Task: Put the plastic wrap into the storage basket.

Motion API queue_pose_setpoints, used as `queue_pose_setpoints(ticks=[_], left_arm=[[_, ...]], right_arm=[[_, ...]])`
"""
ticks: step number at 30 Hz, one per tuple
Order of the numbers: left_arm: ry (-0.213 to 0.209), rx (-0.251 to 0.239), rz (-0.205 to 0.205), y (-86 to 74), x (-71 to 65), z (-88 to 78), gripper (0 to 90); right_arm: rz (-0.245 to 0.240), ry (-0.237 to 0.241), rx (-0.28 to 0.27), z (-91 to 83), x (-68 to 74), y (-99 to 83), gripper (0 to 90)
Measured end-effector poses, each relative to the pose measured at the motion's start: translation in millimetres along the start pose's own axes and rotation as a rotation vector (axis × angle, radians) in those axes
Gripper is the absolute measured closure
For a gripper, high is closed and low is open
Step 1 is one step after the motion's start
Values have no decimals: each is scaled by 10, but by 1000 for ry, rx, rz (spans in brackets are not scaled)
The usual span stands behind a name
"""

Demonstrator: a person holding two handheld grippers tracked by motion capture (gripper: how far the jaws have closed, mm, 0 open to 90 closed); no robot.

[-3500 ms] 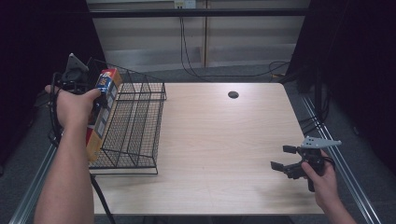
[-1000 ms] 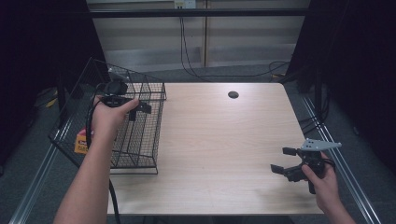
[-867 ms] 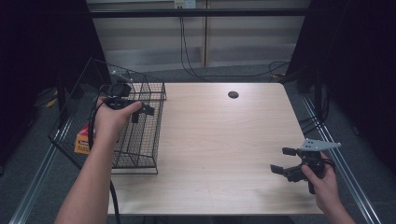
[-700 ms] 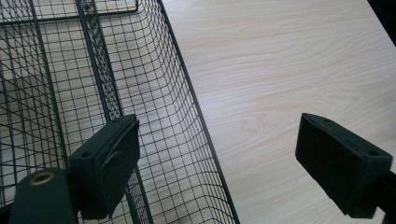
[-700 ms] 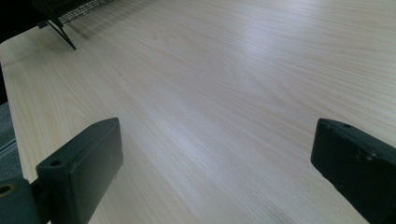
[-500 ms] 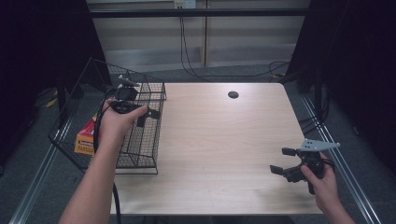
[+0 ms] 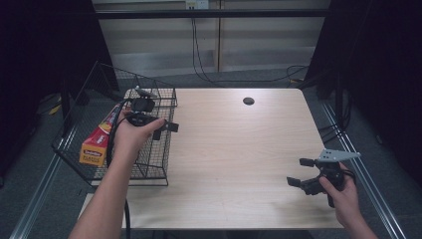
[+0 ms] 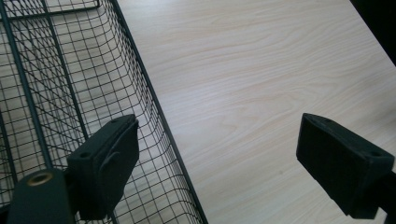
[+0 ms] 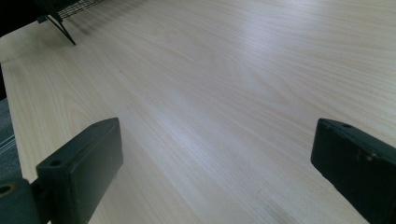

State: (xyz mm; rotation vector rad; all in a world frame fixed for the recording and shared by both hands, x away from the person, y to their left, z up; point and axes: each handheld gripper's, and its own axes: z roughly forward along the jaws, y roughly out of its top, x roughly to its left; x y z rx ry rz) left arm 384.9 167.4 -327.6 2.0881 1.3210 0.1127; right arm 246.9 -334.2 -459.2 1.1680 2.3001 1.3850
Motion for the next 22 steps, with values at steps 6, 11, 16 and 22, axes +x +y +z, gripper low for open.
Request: queue_pose_setpoints(ticks=[6, 11, 16, 22], left_arm=[[-33, -7, 11, -21, -76, 67, 132], [-59, -8, 31, -40, -154, 130, 130], [-95, -6, 45, -62, -217, 188, 127], [-124, -20, 65, -91, -295, 236, 125]], right_arm=[[-1, 0, 1, 1, -2, -2, 21], [-1, 1, 0, 1, 2, -1, 21], [-6, 3, 4, 5, 3, -3, 21], [-12, 6, 14, 28, 7, -5, 21]])
